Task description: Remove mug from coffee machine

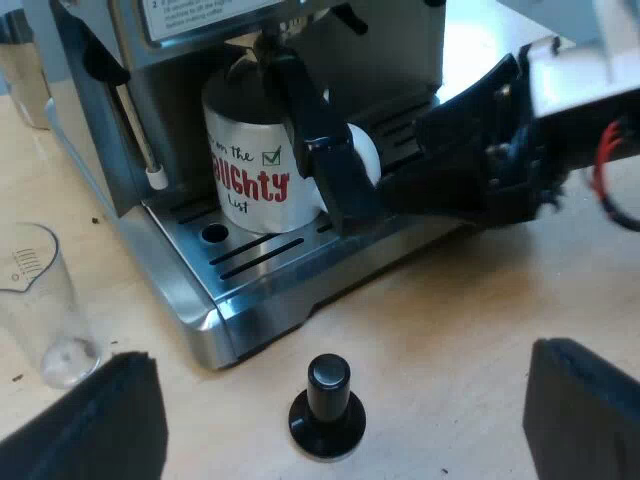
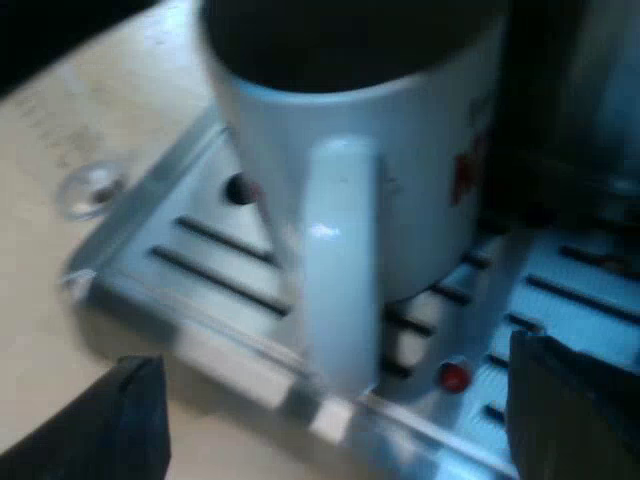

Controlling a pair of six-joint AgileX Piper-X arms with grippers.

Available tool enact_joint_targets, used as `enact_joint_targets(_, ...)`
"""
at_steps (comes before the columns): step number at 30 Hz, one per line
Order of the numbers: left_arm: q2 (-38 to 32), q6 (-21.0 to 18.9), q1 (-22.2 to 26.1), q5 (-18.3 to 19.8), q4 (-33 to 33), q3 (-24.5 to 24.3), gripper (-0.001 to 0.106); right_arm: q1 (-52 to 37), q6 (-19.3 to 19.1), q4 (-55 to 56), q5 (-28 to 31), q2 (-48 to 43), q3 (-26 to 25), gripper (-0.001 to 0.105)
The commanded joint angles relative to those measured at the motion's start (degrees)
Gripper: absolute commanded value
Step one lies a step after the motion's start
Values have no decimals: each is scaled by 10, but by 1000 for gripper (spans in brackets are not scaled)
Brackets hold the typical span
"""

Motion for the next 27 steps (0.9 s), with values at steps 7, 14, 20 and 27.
enact_joint_targets(7,0,3,-1,4,-3,-2,87,0,-5,-85,22,52,-3,69)
enact_joint_targets(14,0,3,-1,4,-3,-2,87,0,-5,-138,22,81,-3,70)
enact_joint_targets(20,0,3,-1,4,-3,-2,87,0,-7,-158,26,89,-3,70)
enact_joint_targets(27,0,3,-1,4,-3,-2,87,0,-15,-193,26,106,-3,70)
